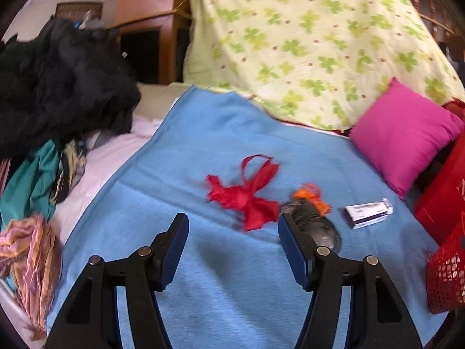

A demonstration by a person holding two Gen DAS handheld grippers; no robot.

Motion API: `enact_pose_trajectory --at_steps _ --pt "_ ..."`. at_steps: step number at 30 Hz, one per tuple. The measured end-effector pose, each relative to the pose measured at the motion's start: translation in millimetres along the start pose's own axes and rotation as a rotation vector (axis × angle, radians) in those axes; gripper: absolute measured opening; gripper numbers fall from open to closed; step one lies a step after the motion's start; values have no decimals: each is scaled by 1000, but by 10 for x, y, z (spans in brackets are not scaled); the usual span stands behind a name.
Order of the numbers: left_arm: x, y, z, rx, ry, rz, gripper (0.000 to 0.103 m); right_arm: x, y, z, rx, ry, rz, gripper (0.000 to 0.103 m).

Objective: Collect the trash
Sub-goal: 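Move both open tools back over the red ribbon and black bundle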

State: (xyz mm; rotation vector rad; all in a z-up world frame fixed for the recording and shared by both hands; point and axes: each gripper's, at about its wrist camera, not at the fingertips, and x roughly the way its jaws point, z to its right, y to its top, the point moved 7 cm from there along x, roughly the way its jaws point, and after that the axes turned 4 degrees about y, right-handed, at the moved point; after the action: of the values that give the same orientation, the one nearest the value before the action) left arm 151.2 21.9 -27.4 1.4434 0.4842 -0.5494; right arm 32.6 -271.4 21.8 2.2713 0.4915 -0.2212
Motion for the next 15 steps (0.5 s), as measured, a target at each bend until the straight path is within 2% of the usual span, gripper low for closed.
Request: enact_pose_trajectory --at_steps 5,8,11,15 --pt "104 39 -275 -41 54 -32 65 475 -267 61 30 -35 -130 73" --pt "176 25 -513 -91 89 -68 65 652 -383 30 6 -38 -172 73" --pt "227 18 -684 -141 99 -89 65 821 -482 -55 -23 -16 -205 73" --pt "288 20 -758 -150 109 -96 65 1117 -608 -204 -19 37 -256 73"
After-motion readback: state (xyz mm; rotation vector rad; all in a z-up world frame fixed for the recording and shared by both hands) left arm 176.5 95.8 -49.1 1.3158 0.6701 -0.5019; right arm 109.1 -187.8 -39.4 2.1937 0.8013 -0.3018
